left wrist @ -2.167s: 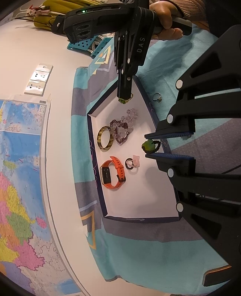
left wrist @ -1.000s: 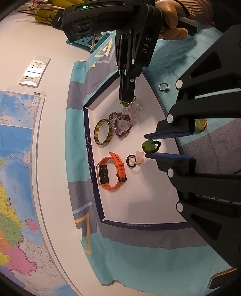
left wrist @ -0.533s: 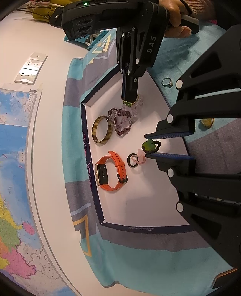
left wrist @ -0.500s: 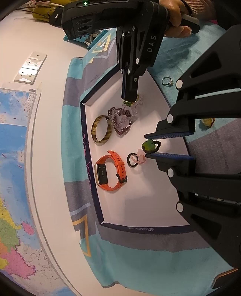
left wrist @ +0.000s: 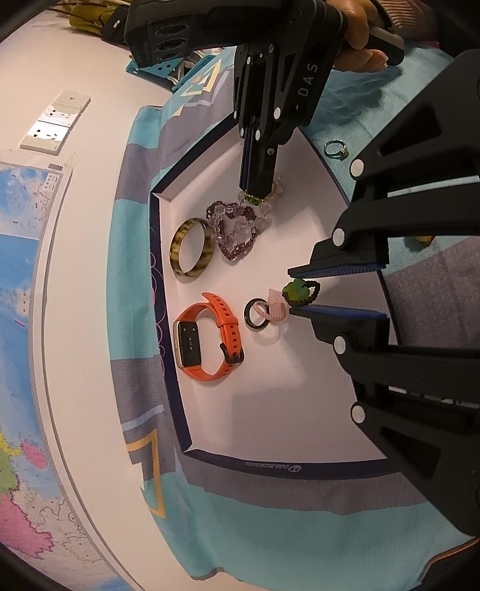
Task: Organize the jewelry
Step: 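Carry the green-stone ring and gold ring over the white box with both grippers, then lower both rings into the box and open both grippers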
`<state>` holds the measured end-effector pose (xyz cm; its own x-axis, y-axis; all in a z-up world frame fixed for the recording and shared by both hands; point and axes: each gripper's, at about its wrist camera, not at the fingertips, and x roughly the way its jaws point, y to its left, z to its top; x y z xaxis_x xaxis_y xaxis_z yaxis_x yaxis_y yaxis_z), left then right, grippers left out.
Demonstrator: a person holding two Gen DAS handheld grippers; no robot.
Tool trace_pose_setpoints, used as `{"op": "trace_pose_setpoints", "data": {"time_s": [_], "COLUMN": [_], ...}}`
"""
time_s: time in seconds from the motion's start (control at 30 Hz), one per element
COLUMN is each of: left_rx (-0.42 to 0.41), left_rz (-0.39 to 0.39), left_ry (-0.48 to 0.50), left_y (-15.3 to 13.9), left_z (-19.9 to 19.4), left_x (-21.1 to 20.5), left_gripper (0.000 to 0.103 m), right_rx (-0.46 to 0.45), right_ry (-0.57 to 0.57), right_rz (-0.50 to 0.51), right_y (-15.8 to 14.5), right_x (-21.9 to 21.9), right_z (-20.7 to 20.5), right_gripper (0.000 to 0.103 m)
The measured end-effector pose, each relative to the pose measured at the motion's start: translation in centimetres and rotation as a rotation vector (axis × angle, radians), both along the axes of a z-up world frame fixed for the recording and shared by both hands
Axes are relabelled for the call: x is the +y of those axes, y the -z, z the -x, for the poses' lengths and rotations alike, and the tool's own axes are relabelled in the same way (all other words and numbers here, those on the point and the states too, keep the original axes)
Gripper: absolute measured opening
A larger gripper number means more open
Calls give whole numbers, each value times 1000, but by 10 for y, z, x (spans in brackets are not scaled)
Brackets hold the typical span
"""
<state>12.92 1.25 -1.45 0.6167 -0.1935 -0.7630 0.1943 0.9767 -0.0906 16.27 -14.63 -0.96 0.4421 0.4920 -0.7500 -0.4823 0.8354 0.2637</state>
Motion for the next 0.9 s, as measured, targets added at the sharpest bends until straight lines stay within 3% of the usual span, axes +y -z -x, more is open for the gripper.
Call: {"op": "trace_pose_setpoints", "data": {"time_s": [0.37,0.63,0.9], "left_rx": [8,-9,-78], "left_rz": [3,8,-1], "left_ry": [3,-14,-24], "left_y": [3,-1,-19], "left_z": [-4,0,21], "left_x": [-1,3,10], "left_gripper": [16,27,39], "right_rx": [-9,-13,-32], "right_ry": [26,51,61], "right_rz": [-12,-26,-40], "right_y": [-1,-4,-12], "right_x": [-5,-12,-21], "right_z": [1,1,9], "right_gripper": [14,17,25]}}
